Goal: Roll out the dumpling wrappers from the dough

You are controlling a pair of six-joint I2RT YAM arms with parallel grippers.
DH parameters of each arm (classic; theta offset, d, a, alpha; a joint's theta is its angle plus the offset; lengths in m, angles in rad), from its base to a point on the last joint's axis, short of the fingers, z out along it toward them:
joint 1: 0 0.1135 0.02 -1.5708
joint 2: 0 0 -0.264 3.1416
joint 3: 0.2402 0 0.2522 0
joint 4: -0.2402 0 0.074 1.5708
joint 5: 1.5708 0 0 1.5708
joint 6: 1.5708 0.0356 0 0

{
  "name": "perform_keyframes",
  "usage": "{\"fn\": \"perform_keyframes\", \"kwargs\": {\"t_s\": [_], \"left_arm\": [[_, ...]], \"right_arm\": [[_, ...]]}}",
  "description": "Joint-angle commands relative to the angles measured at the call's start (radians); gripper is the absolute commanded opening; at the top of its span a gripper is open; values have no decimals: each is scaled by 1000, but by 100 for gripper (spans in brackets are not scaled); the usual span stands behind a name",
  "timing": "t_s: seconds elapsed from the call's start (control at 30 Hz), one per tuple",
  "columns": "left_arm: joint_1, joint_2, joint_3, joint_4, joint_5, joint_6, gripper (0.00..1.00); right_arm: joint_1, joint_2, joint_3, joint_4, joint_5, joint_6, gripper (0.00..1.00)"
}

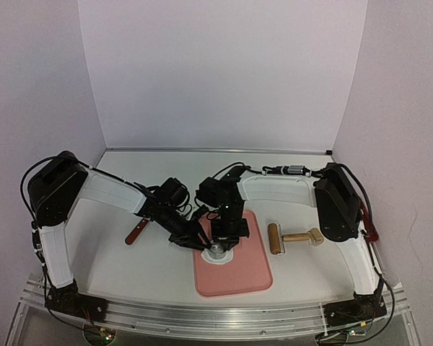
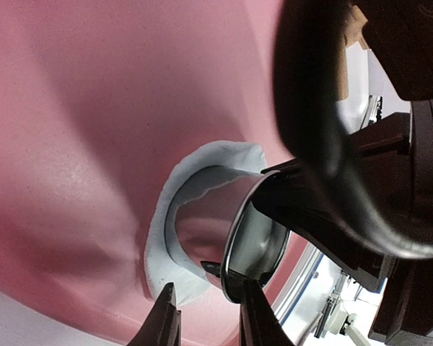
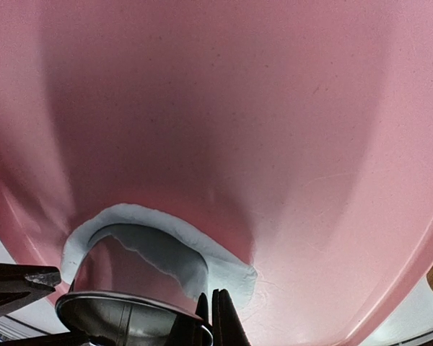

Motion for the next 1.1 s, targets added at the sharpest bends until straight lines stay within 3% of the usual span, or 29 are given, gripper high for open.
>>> {"fn": "perform_keyframes", "kwargs": {"t_s": [0.0, 0.47, 1.07], "left_arm": [[-5, 56, -29, -86, -43, 64, 20], [-6, 102, -118, -143, -88, 160, 14], [-6, 165, -144, -171, -152, 174, 12]], "right_arm": [[11, 82, -76, 11, -31, -7, 0], [17, 128, -159, 79, -73, 4, 0], [30, 182, -282, 136, -95, 37, 0]]}}
